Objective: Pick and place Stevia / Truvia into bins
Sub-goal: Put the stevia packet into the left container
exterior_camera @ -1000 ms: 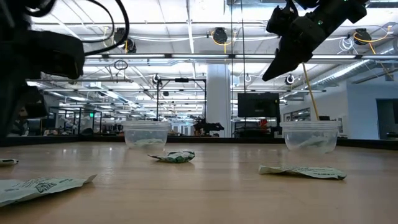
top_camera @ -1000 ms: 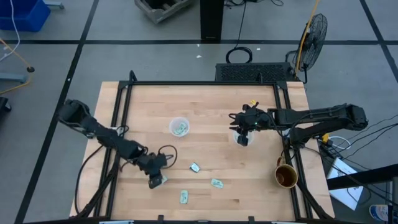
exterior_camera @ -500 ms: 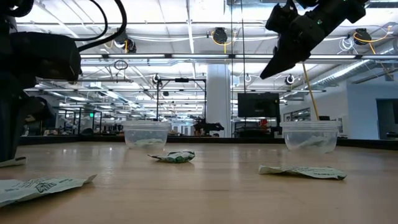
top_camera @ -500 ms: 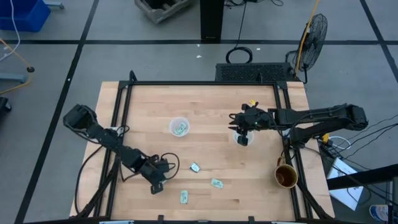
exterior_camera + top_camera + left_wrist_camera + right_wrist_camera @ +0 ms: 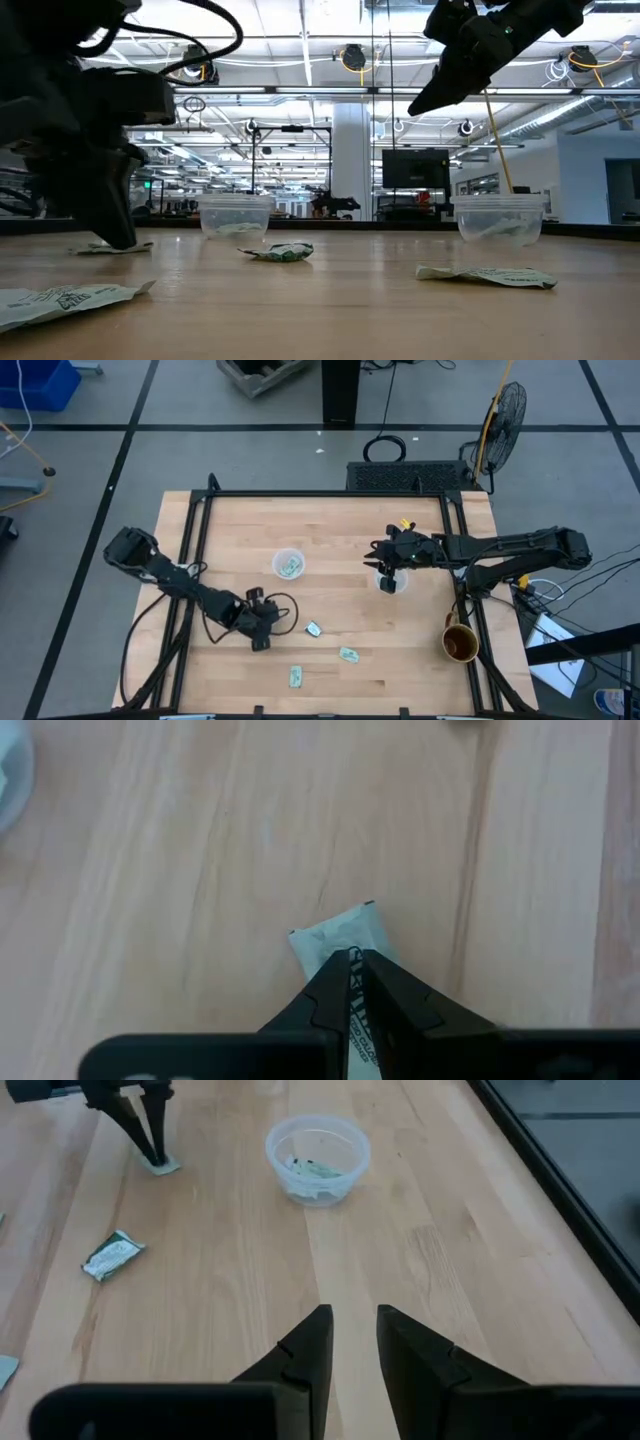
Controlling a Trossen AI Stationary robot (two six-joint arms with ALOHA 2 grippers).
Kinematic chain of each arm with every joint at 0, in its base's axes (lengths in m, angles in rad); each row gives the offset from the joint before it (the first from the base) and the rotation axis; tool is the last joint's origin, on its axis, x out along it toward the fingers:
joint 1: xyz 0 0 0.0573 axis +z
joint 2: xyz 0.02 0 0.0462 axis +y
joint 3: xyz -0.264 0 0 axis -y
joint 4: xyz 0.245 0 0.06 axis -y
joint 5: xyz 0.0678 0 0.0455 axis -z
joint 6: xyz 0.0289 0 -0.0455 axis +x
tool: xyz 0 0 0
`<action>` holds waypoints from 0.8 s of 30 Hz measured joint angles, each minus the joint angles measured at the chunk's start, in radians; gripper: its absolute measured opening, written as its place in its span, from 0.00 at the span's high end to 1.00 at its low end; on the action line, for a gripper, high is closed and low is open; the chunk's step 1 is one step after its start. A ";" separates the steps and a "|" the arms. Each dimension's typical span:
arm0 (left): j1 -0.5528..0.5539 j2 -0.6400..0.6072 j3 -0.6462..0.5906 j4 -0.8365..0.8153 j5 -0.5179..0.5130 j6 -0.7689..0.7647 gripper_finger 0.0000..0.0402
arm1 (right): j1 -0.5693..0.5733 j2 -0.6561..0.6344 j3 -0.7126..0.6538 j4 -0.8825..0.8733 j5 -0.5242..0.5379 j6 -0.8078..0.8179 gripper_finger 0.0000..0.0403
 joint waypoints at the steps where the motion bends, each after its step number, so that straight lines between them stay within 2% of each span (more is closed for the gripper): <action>1: 0.004 0.000 0.000 0.008 -0.001 0.018 0.91 | 0.000 0.000 0.000 0.000 0.000 0.000 0.81; 5: 0.006 -0.001 0.016 0.024 -0.049 0.160 0.91 | 0.000 0.000 0.000 0.000 0.000 0.000 0.81; 8: 0.009 -0.002 0.039 0.034 -0.060 0.196 0.91 | 0.000 0.000 0.000 0.000 0.000 0.000 0.81; 24: 0.009 0.006 0.038 0.046 -0.027 0.109 0.91 | 0.000 0.000 -0.028 0.015 -0.002 0.000 0.81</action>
